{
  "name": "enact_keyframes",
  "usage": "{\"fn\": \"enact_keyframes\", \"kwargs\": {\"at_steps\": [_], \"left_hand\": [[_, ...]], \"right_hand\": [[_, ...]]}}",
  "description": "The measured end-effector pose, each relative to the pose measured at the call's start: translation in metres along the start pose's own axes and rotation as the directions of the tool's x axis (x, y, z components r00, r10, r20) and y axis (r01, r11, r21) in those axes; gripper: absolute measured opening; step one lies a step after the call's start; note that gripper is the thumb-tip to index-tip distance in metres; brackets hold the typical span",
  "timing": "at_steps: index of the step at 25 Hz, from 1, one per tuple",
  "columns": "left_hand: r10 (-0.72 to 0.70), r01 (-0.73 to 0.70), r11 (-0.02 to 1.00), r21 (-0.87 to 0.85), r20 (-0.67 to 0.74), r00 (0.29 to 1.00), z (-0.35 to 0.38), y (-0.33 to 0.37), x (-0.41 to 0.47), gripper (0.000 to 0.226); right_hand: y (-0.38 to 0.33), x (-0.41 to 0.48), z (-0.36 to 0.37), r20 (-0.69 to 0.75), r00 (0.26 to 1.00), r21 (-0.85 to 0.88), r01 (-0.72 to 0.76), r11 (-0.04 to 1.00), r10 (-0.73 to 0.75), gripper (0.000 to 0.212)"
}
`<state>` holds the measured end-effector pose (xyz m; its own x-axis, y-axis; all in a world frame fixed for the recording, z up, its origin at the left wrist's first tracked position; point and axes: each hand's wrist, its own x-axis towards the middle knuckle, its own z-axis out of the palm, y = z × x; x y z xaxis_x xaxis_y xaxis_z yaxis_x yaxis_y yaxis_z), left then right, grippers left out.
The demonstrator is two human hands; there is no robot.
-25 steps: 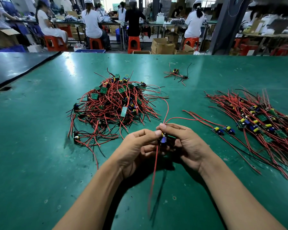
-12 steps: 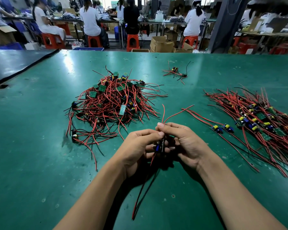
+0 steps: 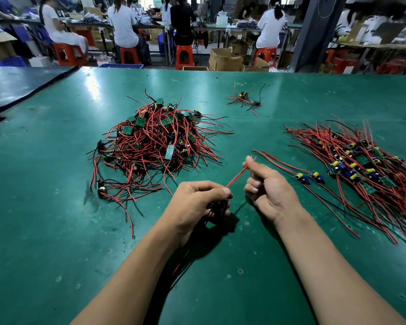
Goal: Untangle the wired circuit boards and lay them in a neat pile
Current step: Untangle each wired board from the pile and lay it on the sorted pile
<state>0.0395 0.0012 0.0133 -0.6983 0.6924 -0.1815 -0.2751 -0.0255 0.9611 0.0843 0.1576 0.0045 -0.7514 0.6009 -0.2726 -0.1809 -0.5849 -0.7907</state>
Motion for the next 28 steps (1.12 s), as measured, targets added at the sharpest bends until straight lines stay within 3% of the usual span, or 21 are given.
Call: {"fn": "enact_keyframes", "kwargs": {"at_steps": [4,9,11,19,26,28], "left_hand": [[-0.008,0.006,0.999,-0.039,-0.053,0.999,-0.002,0.0,0.002,0.009],[-0.059,0.046,0.983,-0.177,-0.069,0.996,-0.003,0.002,0.004,0.018],[-0.097,0.089,0.978,-0.188,-0.035,0.995,-0.005,0.003,0.003,0.014],[-0.039,0.041,0.998,-0.054,0.025,0.999,-0.009,0.001,0.005,0.019],[-0.032,0.033,0.998,-0.046,0.029,0.999,-0.007,0.002,0.002,0.02],[-0.029,0.03,0.999,-0.043,0.01,1.0,-0.007,0.002,0.001,0.02]], "right_hand": [[0.003,-0.001,0.001,0.064,0.998,0.011,0.011,1.0,-0.011,0.01],[0.01,-0.014,0.001,0.367,0.917,-0.251,-0.064,0.966,0.156,0.017],[0.009,-0.016,0.0,0.404,0.898,-0.272,-0.066,0.96,0.176,0.017],[0.011,-0.009,0.005,0.215,0.972,-0.099,0.119,0.988,-0.096,0.013],[0.002,0.005,-0.008,-0.041,0.933,-0.185,0.345,0.92,-0.358,0.014],[0.004,0.006,-0.012,-0.058,0.902,-0.325,0.389,0.862,-0.429,0.016]]}}
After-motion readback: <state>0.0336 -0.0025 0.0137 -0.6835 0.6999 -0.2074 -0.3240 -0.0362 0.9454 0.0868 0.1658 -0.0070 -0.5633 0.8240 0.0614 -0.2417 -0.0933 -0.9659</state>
